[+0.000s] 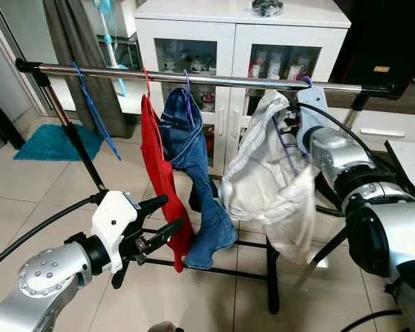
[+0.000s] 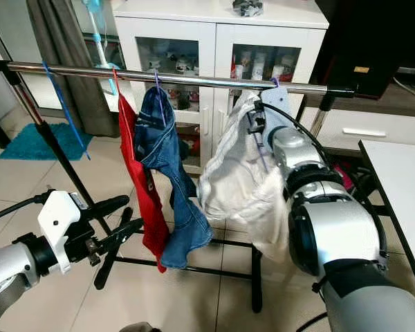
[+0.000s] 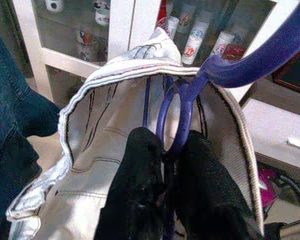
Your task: Hang hanger
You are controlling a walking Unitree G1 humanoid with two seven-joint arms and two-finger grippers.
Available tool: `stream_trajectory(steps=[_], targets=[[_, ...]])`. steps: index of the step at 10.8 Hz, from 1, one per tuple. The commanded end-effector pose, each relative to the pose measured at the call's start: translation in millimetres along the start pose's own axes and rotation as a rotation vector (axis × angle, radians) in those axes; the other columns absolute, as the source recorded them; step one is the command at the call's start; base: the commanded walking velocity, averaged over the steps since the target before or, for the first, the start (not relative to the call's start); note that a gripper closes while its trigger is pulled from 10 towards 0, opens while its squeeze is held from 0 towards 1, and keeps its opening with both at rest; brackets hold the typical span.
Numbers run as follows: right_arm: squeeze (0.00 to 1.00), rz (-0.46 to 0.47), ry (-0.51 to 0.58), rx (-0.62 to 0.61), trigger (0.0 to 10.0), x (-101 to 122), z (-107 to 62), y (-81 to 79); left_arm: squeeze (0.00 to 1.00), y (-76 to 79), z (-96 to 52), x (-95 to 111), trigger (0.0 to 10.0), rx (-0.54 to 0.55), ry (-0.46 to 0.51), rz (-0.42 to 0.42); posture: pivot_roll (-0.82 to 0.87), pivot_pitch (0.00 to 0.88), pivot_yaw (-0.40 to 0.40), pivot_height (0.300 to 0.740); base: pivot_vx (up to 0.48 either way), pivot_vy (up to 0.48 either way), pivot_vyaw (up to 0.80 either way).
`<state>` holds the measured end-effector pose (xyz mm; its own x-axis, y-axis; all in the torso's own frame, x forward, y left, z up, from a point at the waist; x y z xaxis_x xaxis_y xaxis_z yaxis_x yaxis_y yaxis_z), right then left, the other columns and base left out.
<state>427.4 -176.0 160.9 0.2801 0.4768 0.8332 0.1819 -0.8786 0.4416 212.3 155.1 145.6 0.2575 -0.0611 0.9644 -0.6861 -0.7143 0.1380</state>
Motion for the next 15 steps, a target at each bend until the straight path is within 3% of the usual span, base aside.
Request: stream_trajectory(steps=[1, 2, 4, 5, 8, 9, 10, 11, 12, 13, 14, 15], targets=[[0.0, 0.001, -0.009, 0.005, 0.0, 4, 0.5, -2.2, 0.0, -0.5, 0.1, 0, 10.0, -0.003, -0.017, 0.01, 0.11, 0.0, 0.044, 0.74, 0.0, 0.0, 0.0], [0.0, -0.016, -0.037, 0.011, 0.0, -2, 0.8, -6.9, 0.0, -0.5, 1.1, -1, 10.0, -0.003, -0.021, 0.011, 0.11, 0.0, 0.038, 0.74, 0.0, 0.0, 0.0], [0.0, -0.025, -0.064, 0.024, 1.3, -9, 0.9, -12.3, 0.0, -1.2, 2.4, -1, 10.0, -0.002, -0.023, 0.014, 0.11, 0.0, 0.034, 0.74, 0.0, 0.0, 0.0], [0.0, -0.022, -0.067, 0.022, 0.4, -9, 0.9, -12.4, 0.0, -1.6, 2.9, -1, 10.0, 0.0, -0.021, 0.017, 0.11, 0.0, 0.032, 0.74, 0.0, 0.0, 0.0], [0.0, -0.009, -0.053, 0.016, 0.0, -5, 1.0, -10.0, 0.0, -2.3, 4.2, -1, 10.0, 0.002, -0.021, 0.023, 0.11, 0.0, 0.03, 0.74, 0.0, 0.0, 0.0], [0.0, -0.007, -0.047, 0.018, 10.0, -4, 1.0, -10.2, 0.0, -2.1, 4.5, -1, 10.0, 0.001, -0.021, 0.024, 0.11, 0.0, 0.027, 0.74, 0.0, 0.0, 0.0], [0.0, 0.005, -0.043, 0.023, 10.0, -3, 1.1, -11.0, 0.0, -1.9, 4.7, -1, 10.0, 0.001, -0.021, 0.025, 0.11, 0.0, 0.027, 0.74, 0.0, 0.0, 0.0], [1.0, 0.017, -0.042, 0.024, 10.0, -3, 1.1, -11.2, 0.0, -1.8, 4.6, -1, 10.0, 0.002, -0.021, 0.025, 0.11, 0.0, 0.024, 0.74, 0.0, 0.0, 0.0], [1.0, 0.022, -0.044, 0.02, 10.0, -3, 1.1, -11.0, 0.0, -2.0, 4.1, -2, 10.0, 0.003, -0.022, 0.025, 0.11, 0.0, 0.024, 0.74, 0.0, 0.0, 0.0], [0.9, 0.025, -0.052, 0.001, 10.0, -4, 1.1, -9.5, 0.0, -2.3, 3.6, -2, 10.0, 0.004, -0.023, 0.026, 0.11, 0.0, 0.025, 0.74, 0.0, 0.0, 0.0], [0.0, 0.037, -0.054, 0.002, 10.0, -4, 1.2, -10.0, 0.0, -2.5, 3.5, -2, 10.0, 0.003, -0.025, 0.028, 0.11, 0.0, 0.026, 0.74, 0.0, 0.0, 0.0], [0.0, 0.039, -0.057, 0.002, 10.0, -4, 1.2, -10.6, 0.0, -2.4, 3.8, -2, 10.0, 0.002, -0.025, 0.028, 0.11, 0.0, 0.027, 0.74, 0.0, 0.0, 0.0]])
Point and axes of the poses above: a point about 5 cm out from each wrist's last joint towards the gripper, its own z axis pointing out of the wrist towards the gripper, its own x axis along the axis of the wrist's last joint, y = z × x, the point moved 2 cm from there along z, pointing out of the wrist towards the gripper, and after that the axes turned 15 degrees about -z, right-handed, at the moved point
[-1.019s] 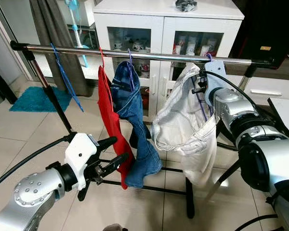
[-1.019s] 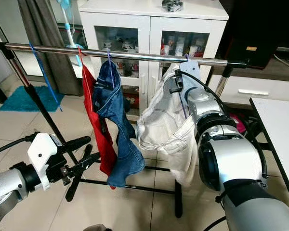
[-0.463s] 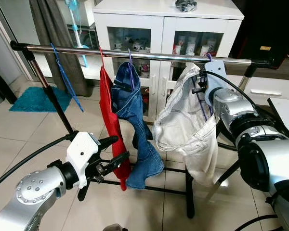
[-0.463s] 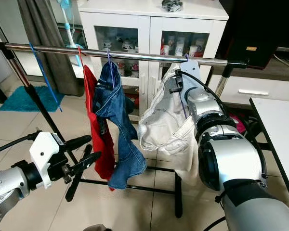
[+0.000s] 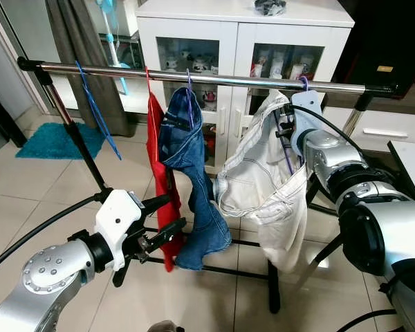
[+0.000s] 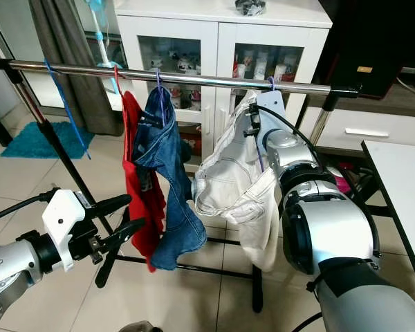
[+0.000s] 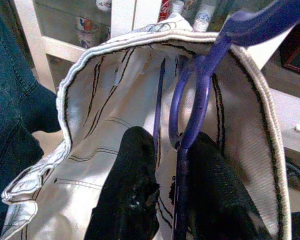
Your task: Hang hanger
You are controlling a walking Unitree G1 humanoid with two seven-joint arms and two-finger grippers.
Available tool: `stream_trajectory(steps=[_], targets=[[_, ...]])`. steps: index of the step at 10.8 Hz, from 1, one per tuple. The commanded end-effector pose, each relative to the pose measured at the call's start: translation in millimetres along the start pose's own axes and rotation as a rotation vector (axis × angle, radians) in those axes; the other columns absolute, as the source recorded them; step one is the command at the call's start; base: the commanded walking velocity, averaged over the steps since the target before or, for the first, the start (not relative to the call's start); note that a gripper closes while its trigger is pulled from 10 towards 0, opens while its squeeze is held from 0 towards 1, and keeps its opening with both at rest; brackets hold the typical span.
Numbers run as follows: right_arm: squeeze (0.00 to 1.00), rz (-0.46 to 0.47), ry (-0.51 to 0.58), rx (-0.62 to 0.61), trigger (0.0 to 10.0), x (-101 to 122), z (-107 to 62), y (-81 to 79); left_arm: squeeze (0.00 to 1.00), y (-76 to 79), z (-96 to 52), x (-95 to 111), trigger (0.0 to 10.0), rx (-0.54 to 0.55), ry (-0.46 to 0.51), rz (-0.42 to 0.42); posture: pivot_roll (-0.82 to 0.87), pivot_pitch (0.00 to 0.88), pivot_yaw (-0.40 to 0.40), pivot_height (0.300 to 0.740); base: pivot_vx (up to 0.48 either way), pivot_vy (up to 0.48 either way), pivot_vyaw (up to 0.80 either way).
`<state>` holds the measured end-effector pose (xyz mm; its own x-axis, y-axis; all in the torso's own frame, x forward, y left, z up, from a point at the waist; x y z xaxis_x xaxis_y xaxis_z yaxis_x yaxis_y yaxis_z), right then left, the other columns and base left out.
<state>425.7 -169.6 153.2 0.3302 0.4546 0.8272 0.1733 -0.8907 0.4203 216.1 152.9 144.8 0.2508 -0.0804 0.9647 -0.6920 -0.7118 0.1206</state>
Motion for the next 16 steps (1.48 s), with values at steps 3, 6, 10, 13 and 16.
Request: stream_trajectory(steps=[3, 6, 10, 13, 16], targets=[[0.0, 0.039, 0.006, -0.002, 0.0, 3, 0.2, -2.1, 0.0, -2.5, -1.5, -2, 10.0, 0.011, -0.016, 0.01, 0.12, 0.0, 0.024, 0.74, 0.0, 0.0, 0.0], [0.0, 0.047, 0.014, -0.001, 0.0, 5, 0.0, -0.2, 0.0, -3.6, -0.2, -2, 10.0, 0.013, -0.015, 0.011, 0.11, 0.0, 0.026, 0.74, 0.0, 0.0, 0.0], [0.0, 0.07, 0.06, 0.017, 0.0, 13, 0.3, -7.0, 0.0, -8.6, 7.2, -2, 10.0, 0.04, 0.012, -0.006, 0.08, 0.0, 0.037, 0.74, 0.0, 0.0, 0.0], [0.0, 0.069, 0.165, 0.015, 0.0, 29, -1.8, -1.7, 0.0, -20.1, 22.8, 1, 10.0, 0.225, 0.109, -0.072, 0.06, 0.0, 0.021, 0.74, 0.0, 0.0, 0.0], [0.0, 0.122, 0.307, -0.035, 0.0, 28, -7.2, 5.8, 0.0, -19.1, 31.7, -7, 10.0, 0.337, 0.149, -0.052, 0.03, 0.0, 0.029, 0.74, 0.0, 0.0, 0.0]])
Point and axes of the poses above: a point about 5 cm out from each wrist's last joint towards the gripper, its own z axis pointing out of the wrist towards the gripper, its own x axis along the axis of the wrist's last joint, y = z × x, the point moved 2 cm from there along z, pointing out of the wrist towards the gripper, and after that the axes turned 15 degrees about -z, right-handed, at the moved point
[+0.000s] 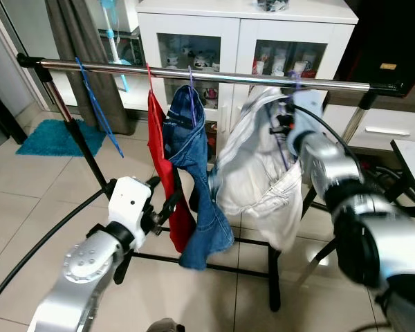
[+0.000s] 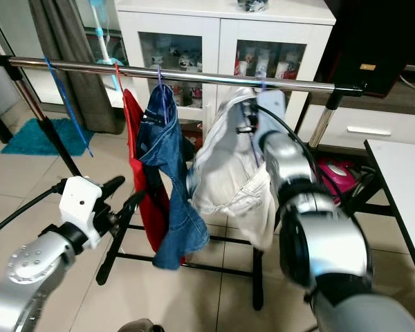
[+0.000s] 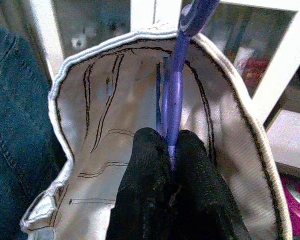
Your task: Hang hanger
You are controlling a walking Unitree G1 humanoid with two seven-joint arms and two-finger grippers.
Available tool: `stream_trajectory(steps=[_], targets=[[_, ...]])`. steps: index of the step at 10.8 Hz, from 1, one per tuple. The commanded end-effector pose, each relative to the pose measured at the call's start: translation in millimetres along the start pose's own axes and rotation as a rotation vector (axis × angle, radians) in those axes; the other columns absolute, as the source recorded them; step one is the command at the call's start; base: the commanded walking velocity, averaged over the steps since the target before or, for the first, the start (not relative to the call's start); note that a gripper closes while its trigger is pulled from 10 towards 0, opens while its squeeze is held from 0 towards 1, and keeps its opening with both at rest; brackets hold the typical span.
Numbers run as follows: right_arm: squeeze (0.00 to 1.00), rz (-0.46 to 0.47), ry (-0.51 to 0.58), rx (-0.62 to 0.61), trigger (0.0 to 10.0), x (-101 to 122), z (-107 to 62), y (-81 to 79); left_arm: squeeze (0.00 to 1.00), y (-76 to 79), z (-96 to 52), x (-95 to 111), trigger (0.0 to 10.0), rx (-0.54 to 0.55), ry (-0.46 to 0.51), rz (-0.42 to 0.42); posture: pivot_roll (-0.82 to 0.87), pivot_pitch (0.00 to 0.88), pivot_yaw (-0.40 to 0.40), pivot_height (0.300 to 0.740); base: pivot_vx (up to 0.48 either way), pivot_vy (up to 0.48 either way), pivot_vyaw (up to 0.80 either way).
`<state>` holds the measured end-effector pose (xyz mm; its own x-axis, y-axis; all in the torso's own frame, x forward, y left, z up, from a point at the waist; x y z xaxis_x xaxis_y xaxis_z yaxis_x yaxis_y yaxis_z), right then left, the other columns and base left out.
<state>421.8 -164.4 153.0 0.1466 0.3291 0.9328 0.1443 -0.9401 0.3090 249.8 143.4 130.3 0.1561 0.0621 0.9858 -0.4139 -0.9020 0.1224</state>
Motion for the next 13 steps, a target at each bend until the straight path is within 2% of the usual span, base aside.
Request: stream_trajectory(steps=[1, 2, 3, 6, 7, 8, 9, 10, 13], targets=[[0.0, 0.038, 0.158, -0.042, 0.0, 28, -1.4, 8.6, 0.0, 1.0, 1.5, -2, 10.0, 0.012, -0.002, 0.007, 0.02, 0.0, 0.033, 0.74, 0.0, 0.0, 0.0], [0.0, 0.061, 0.217, -0.02, 0.0, 27, -4.9, 4.3, 0.0, 3.8, 2.7, -4, 10.0, 0.009, -0.006, 0.01, 0.02, 0.0, 0.034, 0.74, 0.0, 0.0, 0.0], [0.0, 0.044, 0.245, -0.008, 0.0, 23, -10.4, -0.2, 0.0, 4.9, 1.0, -6, 10.0, 0.005, -0.022, 0.032, 0.03, 0.0, 0.027, 0.74, 0.0, 0.0, 0.0], [0.0, 0.022, 0.256, 0.043, 0.0, 3, -38.6, -16.2, 0.0, 0.1, -7.5, -10, 10.0, 0.062, -0.025, 0.033, 0.03, 0.0, 0.012, 0.74, 0.0, 0.0, 0.0], [0.0, 0.016, 0.212, 0.056, 0.0, -14, -57.3, -25.2, 0.0, -0.6, -8.6, -10, 10.0, 0.074, -0.022, 0.033, 0.03, 0.0, 0.006, 0.74, 0.0, 0.0, 0.0], [0.0, 0.008, 0.19, 0.059, 0.0, -22, -65.8, -28.7, 0.0, -0.7, -8.7, -10, 10.0, 0.075, -0.021, 0.032, 0.03, 0.0, 0.006, 0.74, 0.0, 0.0, 0.0], [0.0, -0.004, 0.121, 0.062, 0.0, -44, -85.7, -37.6, 0.0, -0.6, -10.1, -11, 10.0, 0.084, -0.019, 0.023, 0.02, 0.0, -0.004, 0.74, 0.0, 0.0, 0.0], [0.0, -0.003, 0.072, 0.055, 0.0, -58, -100.2, -43.1, 0.0, -1.3, -11.7, -12, 10.0, 0.099, -0.018, 0.017, 0.02, 0.0, -0.008, 0.74, 0.0, 0.0, 0.0], [0.0, -0.016, 0.065, 0.107, 0.0, -50, -112.7, -52.1, 0.0, -1.8, -14.1, -13, 10.0, 0.114, -0.018, 0.003, 0.02, 0.0, -0.009, 0.74, 0.0, 0.0, 0.0]])
Point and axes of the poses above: a point about 5 cm out from each wrist's last joint towards the gripper, its own z axis pointing out of the wrist towards the gripper, its own x axis along the axis of the wrist's last joint, y = z × x, the point moved 2 cm from there along z, pointing out of the wrist towards the gripper, and after that the axes turned 15 degrees about -z, right-handed, at the moved point
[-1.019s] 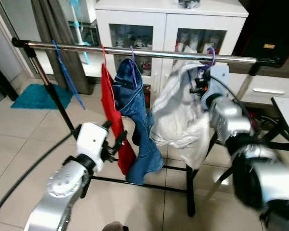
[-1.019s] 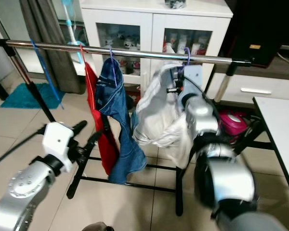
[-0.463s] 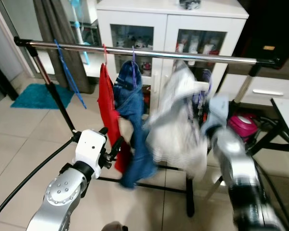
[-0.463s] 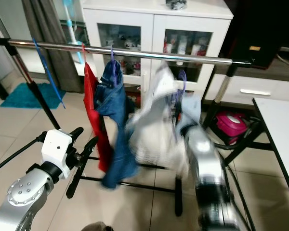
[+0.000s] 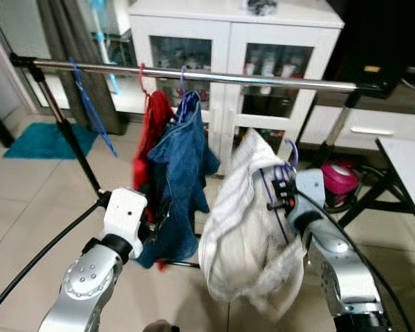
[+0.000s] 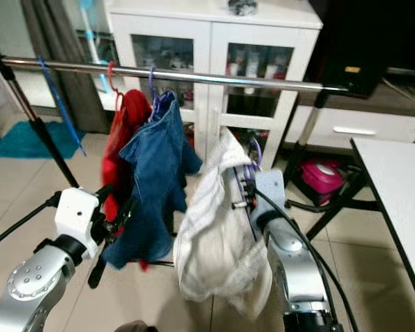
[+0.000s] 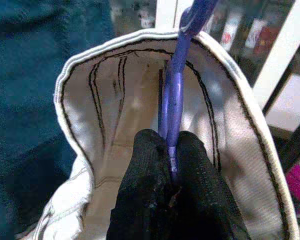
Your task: Hang hanger
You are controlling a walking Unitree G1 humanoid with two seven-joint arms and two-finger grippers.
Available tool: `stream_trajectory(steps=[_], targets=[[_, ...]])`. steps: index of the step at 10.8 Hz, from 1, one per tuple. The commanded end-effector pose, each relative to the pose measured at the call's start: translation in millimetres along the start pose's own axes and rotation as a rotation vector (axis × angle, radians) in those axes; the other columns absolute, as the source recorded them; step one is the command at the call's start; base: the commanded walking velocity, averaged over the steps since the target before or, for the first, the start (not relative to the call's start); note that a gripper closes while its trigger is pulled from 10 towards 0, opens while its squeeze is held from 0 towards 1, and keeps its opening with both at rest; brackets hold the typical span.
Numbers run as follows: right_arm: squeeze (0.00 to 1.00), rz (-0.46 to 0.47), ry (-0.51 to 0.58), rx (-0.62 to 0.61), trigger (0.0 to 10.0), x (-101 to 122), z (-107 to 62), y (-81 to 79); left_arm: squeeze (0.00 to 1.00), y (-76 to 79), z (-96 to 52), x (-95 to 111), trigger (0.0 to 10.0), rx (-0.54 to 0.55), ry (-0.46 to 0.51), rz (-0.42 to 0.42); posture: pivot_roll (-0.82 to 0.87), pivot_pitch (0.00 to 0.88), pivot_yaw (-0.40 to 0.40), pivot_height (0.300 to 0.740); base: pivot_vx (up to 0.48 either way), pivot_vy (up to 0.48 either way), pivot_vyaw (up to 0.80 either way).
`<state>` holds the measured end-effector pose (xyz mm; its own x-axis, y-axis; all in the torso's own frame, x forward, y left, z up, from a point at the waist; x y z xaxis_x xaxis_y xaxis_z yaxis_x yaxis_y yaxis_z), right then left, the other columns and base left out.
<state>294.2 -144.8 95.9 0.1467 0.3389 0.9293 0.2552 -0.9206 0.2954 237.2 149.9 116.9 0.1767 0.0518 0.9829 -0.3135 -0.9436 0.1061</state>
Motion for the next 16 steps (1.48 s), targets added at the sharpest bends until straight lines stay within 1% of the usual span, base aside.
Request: stream_trajectory(steps=[1, 5, 16], targets=[[0.0, -0.012, 0.066, -0.004, 0.0, 19.7, -2.5, 2.7, 0.0, 0.2, -1.3, 2.6, 10.0, 0.007, 0.009, 0.0, 0.02, 0.0, -0.008, 0.74, 0.0, 0.0, 0.0], [0.0, -0.026, 0.064, 0.01, 0.0, 24.9, -2.2, 5.2, 0.0, 1.0, 0.7, 3.5, 10.0, 0.002, 0.012, -0.005, 0.02, 0.0, -0.007, 0.74, 0.0, 0.0, 0.0], [0.0, -0.023, 0.047, 0.03, 0.0, 26.4, -2.1, 2.3, 0.0, 2.2, 2.6, 5.4, 10.0, -0.014, 0.011, 0.002, 0.02, 0.0, -0.002, 0.74, -0.259, 0.0, 0.0]])
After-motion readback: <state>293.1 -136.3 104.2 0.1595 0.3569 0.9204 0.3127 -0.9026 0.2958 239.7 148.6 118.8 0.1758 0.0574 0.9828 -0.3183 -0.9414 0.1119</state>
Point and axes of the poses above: a point about 5 cm out from each wrist's last joint towards the gripper, its own z axis pointing out of the wrist towards the gripper, its own x axis along the axis of the wrist's last joint, y = z × x, the point moved 2 cm from there along z, pointing out of the wrist towards the gripper, and after that the axes turned 15 degrees about -z, right-handed, at the moved point
